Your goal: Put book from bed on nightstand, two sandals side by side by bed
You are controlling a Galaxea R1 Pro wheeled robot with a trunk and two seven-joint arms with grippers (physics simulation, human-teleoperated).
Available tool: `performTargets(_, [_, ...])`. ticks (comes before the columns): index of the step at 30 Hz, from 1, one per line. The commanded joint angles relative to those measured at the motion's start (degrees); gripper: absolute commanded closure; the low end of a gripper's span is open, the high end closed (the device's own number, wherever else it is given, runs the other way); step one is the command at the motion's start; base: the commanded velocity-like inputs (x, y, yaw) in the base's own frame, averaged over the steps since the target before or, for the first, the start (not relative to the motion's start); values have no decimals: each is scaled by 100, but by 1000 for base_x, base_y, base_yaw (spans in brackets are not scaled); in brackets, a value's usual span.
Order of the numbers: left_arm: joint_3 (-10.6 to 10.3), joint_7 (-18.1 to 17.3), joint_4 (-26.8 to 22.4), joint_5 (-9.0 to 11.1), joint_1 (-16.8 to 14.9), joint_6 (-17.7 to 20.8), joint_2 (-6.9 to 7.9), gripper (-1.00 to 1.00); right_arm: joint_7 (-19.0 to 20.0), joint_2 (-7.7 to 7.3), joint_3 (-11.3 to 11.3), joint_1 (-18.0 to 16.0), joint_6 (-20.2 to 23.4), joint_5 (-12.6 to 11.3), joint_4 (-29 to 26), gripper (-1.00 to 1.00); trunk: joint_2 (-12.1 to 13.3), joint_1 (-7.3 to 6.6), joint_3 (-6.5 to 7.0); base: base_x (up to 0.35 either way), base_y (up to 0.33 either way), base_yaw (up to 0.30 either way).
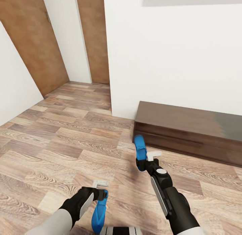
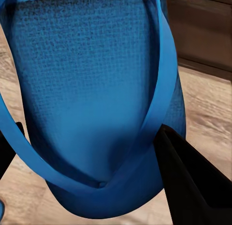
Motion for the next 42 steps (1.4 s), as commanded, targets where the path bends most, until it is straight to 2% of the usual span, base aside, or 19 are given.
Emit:
performTargets(1, [-35, 16, -25, 114, -3, 26, 32, -100, -37, -1, 10, -3, 35, 7, -7, 100, -4, 1, -27, 0, 0, 0])
performTargets(2, [-35, 3, -57, 229, -4, 26, 94, -100, -37, -1, 10, -3, 35, 7, -7, 100, -5, 4, -49, 0, 0, 0])
performTargets(4, [-35, -8, -85, 337, -4, 26, 174, -100, -37, -1, 10, -3, 35, 8, -2, 100, -8, 9, -94, 0, 0, 0])
performTargets(6, [-35, -9, -96, 378, -5, 24, 206, -100, -37, -1, 10, -3, 35, 8, -1, 100, -10, 14, -138, 0, 0, 0])
performTargets(23, [-43, 22, -89, 441, 10, -28, 252, -100, -37, -1, 10, -3, 35, 10, -6, 100, -33, 58, -515, 0, 0, 0])
performTargets(28, [-43, 23, -101, 442, 12, -54, 252, -100, -39, -1, 10, -3, 35, 9, -6, 100, -33, 58, -515, 0, 0, 0])
performTargets(34, [-50, 32, -84, 423, 19, -376, 252, -100, -43, -1, 6, -3, 35, 8, -7, 100, -33, 58, -515, 0, 0, 0])
performTargets(42, [-44, 34, -106, 430, 14, -505, 253, -100, -41, -3, 1, -3, 35, 8, -7, 100, -33, 58, -515, 0, 0, 0])
